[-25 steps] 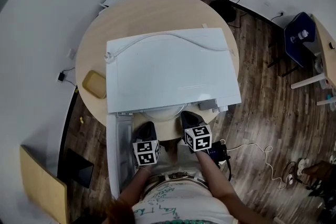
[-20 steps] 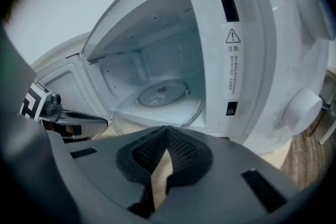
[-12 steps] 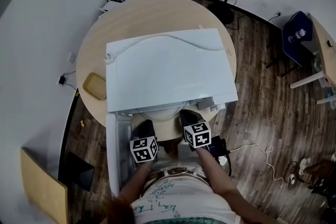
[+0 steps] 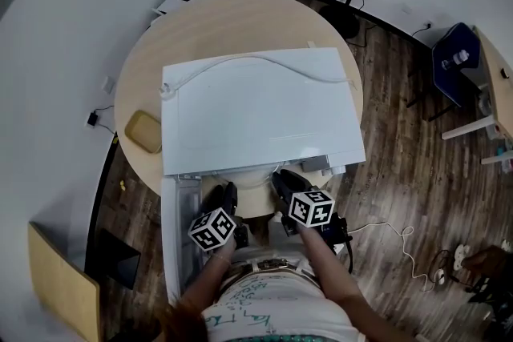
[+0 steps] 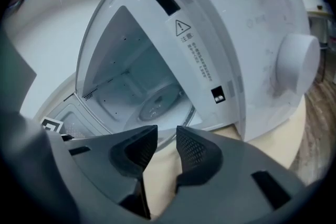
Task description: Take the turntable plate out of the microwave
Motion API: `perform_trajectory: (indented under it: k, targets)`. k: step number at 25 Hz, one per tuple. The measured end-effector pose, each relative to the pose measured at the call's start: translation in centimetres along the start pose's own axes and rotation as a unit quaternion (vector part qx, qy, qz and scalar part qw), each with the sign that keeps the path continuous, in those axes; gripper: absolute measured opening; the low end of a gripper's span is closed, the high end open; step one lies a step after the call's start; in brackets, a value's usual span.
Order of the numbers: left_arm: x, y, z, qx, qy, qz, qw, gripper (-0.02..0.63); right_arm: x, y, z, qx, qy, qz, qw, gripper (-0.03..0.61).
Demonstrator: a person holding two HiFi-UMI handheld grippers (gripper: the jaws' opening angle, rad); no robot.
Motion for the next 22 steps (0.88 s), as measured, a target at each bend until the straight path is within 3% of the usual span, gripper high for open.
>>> perform_trajectory:
  k: [5,8,12,14,22]
  targets:
    - [0.2,1.5,0.1,0.037,-0.050,0.014,0.9980,0.206,1.0,0.3,0.9,-0.011,0.066,-0.012,0.998,0.134]
    - [0.5,2.4,0.4,0.058,-0.075,0.019,0.9953,0.206,1.3,0.8,1.3,-0.032,0.130,-0.017,0.991,0.158]
    - [0.8,3.1,-0.1,0.064,-0.121,0.019,0.9904,0.206,1.2,1.8,1.6,-0.055,0.178,-0.019,0.982,0.173]
    - [0.8,3.3,-0.5,0.062,-0.145,0.022,0.9872,0.206,1.2,2.2,1.6,-0.065,0.193,-0.023,0.979,0.177]
    - [0.6,4.4,-0.2,0.088,-0.173,0.023,0.9808,0.195,1.0,3.5,1.5,-0.092,0.234,-0.031,0.967,0.147]
Point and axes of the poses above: the fingertips, and each gripper's own axes: y forward along the fingers, z to its right, x out of its underside, the point moved 4 cm from there along -y, backward along the fingers, and after that the axes turned 9 degrees about y, right-handed, at the moved point
